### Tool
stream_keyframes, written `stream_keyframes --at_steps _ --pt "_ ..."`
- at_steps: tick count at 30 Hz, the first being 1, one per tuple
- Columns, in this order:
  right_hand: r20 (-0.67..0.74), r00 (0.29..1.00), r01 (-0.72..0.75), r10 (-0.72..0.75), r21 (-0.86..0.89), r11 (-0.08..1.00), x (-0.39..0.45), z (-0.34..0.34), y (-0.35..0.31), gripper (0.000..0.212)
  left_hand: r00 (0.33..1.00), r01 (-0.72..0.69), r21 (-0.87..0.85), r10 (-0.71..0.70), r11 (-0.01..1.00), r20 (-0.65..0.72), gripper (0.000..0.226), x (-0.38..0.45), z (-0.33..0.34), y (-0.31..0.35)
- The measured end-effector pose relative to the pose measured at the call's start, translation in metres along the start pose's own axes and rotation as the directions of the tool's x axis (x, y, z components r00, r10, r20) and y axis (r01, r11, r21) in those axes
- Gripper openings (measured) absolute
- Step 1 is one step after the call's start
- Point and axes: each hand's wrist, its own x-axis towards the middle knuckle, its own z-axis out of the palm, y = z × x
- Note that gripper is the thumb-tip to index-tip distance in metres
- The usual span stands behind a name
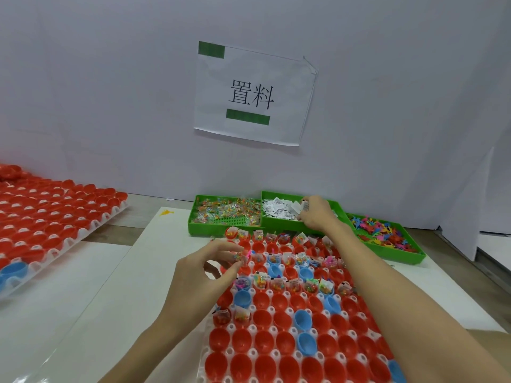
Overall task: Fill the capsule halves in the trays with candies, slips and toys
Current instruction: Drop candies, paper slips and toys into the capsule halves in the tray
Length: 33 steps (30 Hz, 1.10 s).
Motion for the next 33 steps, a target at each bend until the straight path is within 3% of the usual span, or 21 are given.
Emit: stream_keyframes --at_steps 6,13,16,19,23,27,33 --pt "-0.024 0.995 0.101 -0.102 -0.019 0.995 -0.008 -0.006 0.002 0.035 1.000 0.007 0.015 -0.007 1.000 0.004 0.027 0.000 -0.002 0.003" --pt "-0.161 0.981 0.110 -0.108 0.006 0.994 -0.007 -0.008 0.010 0.015 0.999 0.052 -0.022 -0.052 0.998 0.000 0.027 0.001 -0.004 0.005" --pt "-0.229 0.972 0.097 -0.059 0.160 0.982 -0.011 -0.011 0.014 0.016 0.995 0.096 -0.083 -0.095 0.992 0.020 0.023 0.002 -0.004 0.006" --pt "-0.194 0.981 0.086 -0.009 0.392 0.916 -0.029 -0.014 0.013 0.014 0.988 0.154 -0.175 -0.147 0.973 0.051 0.021 0.001 -0.005 0.011" --pt "-0.002 1.000 0.020 -0.027 0.730 0.683 -0.079 -0.023 0.003 0.015 0.976 0.216 -0.296 -0.196 0.930 0.099 0.022 0.000 -0.006 0.018" --pt "0.076 0.986 0.032 -0.148 0.788 0.615 -0.138 -0.028 -0.008 0.020 0.966 0.251 -0.346 -0.211 0.904 0.150 0.024 -0.001 -0.006 0.024" --pt "-0.010 0.978 0.145 -0.210 0.752 0.642 -0.197 -0.012 -0.022 0.010 0.956 0.231 -0.368 -0.140 0.901 0.258 0.026 -0.007 -0.003 0.037"
